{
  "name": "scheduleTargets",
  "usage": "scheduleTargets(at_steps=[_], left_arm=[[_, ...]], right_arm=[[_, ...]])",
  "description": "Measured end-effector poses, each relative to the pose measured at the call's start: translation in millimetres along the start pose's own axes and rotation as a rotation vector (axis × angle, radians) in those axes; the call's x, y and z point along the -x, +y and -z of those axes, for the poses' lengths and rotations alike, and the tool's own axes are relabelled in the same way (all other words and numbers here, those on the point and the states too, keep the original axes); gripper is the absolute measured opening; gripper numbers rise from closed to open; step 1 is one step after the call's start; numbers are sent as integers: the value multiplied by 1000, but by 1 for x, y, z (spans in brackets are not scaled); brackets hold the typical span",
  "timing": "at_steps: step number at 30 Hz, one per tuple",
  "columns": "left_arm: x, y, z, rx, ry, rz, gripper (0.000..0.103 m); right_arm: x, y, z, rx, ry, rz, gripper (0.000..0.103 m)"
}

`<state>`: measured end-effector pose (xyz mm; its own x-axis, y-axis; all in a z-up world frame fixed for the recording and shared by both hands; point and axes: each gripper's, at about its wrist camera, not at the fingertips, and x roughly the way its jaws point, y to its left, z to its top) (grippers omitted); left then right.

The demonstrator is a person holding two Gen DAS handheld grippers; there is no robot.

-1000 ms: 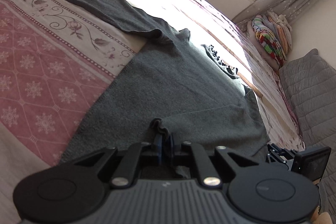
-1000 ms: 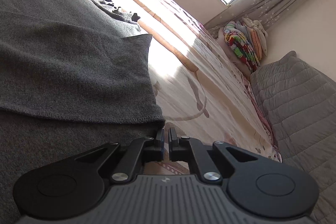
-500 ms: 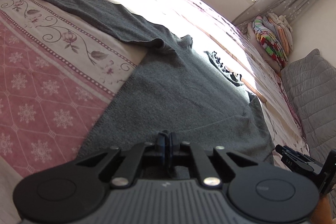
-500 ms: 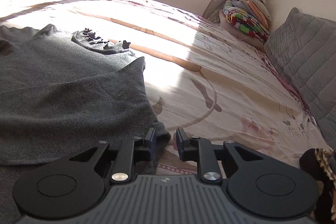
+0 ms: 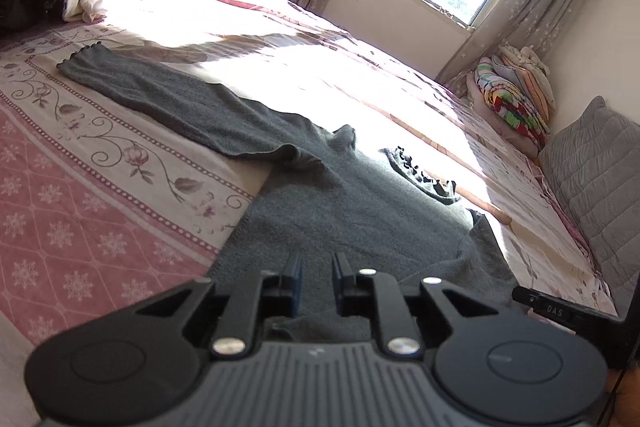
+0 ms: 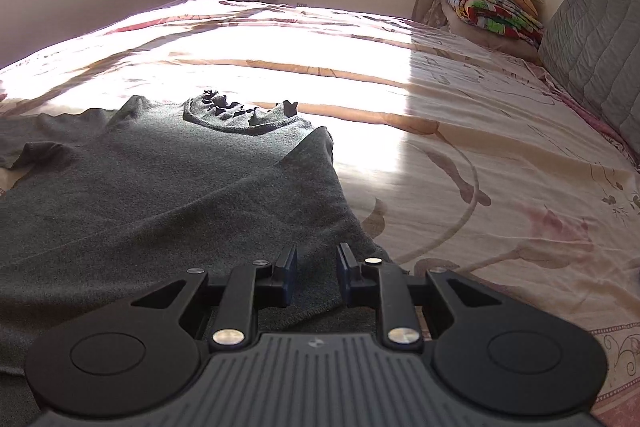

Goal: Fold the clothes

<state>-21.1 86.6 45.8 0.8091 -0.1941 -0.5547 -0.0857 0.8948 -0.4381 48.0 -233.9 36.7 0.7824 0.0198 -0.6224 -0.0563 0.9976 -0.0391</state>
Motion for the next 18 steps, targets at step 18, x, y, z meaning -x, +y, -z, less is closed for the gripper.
scheduleTargets(at_steps=[18], left_arm=[[-67, -58, 21, -298, 282, 323, 17]], right_arm=[[-78, 37, -76, -299, 236, -168, 18]])
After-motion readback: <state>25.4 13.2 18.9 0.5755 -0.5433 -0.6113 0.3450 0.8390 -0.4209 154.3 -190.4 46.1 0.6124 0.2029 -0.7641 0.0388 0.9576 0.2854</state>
